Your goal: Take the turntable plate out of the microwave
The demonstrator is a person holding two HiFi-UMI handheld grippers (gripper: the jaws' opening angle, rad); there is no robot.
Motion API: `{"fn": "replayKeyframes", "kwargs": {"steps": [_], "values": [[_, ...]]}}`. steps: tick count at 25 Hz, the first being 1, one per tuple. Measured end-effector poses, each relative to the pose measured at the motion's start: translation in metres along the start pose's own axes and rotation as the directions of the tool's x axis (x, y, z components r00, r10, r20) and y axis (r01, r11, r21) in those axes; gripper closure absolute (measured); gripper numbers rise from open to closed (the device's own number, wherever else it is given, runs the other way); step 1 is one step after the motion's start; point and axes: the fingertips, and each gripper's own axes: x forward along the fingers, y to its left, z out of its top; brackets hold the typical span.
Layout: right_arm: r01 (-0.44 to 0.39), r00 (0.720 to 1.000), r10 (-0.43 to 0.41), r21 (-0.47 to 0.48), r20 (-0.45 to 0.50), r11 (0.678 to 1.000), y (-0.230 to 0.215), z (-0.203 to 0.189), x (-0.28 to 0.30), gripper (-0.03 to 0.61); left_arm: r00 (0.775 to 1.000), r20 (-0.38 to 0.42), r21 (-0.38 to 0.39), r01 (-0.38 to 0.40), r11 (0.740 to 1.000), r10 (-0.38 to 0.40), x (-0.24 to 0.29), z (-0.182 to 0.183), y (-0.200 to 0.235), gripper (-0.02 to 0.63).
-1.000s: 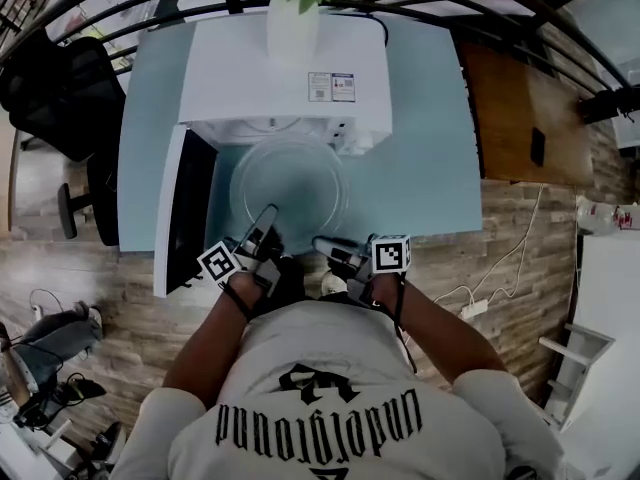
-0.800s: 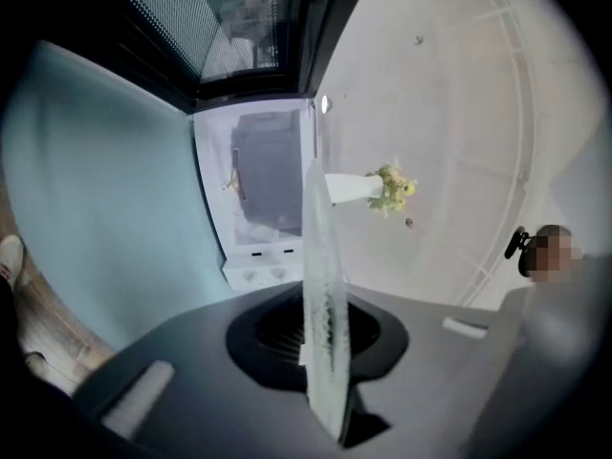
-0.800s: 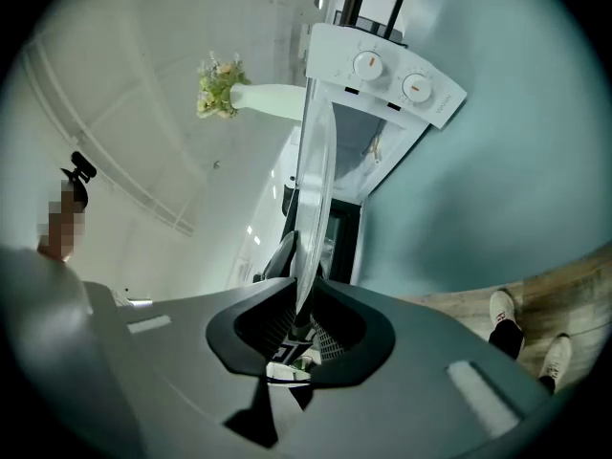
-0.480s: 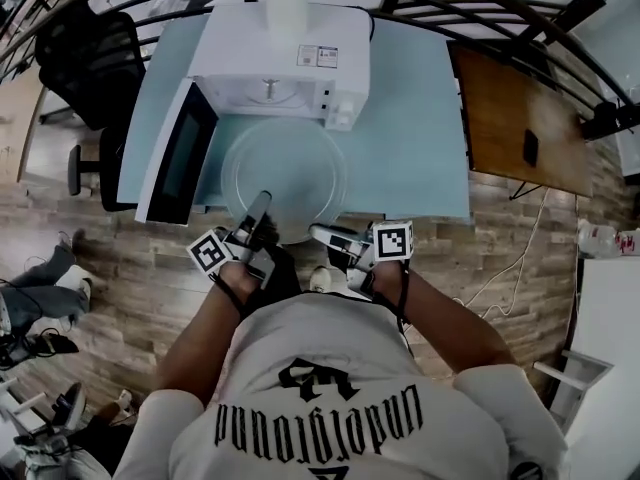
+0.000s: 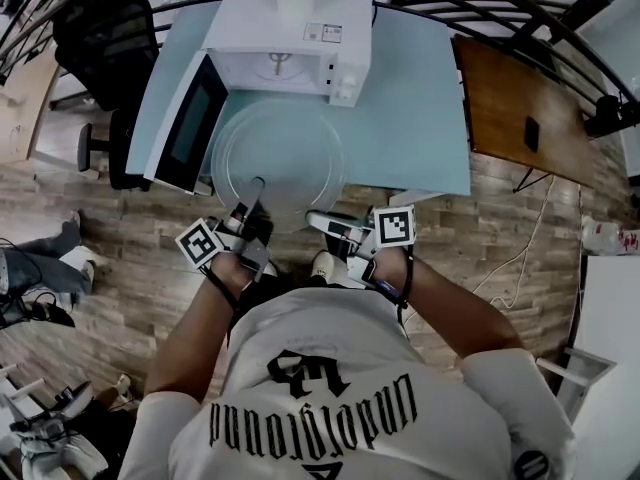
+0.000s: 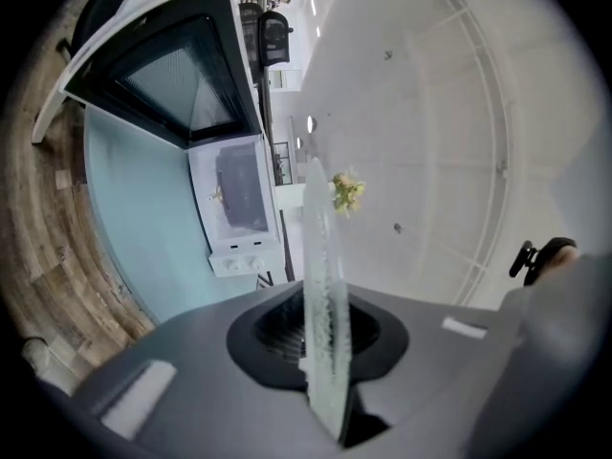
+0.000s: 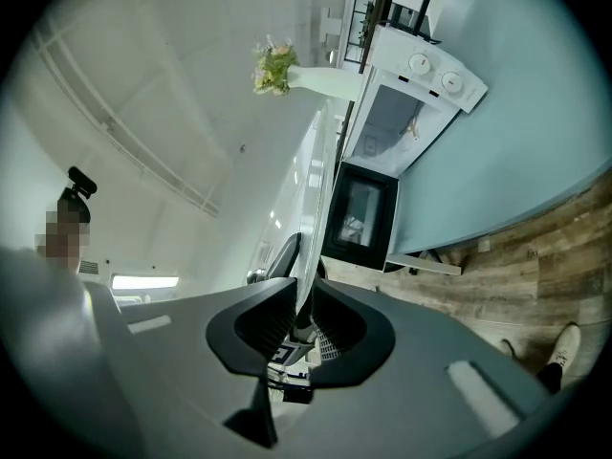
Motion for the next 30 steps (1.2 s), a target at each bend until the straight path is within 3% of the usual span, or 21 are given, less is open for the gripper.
{"fn": "replayKeyframes", "kwargs": {"steps": [30], "values": [[0.022, 0.992, -0.017, -0.042, 0.123, 0.999, 0.095, -0.147, 0.085, 0.529, 0.993, -0.115, 0.011, 0.038, 0.999, -0.037, -0.168, 0.027, -0.063, 0.537]]}}
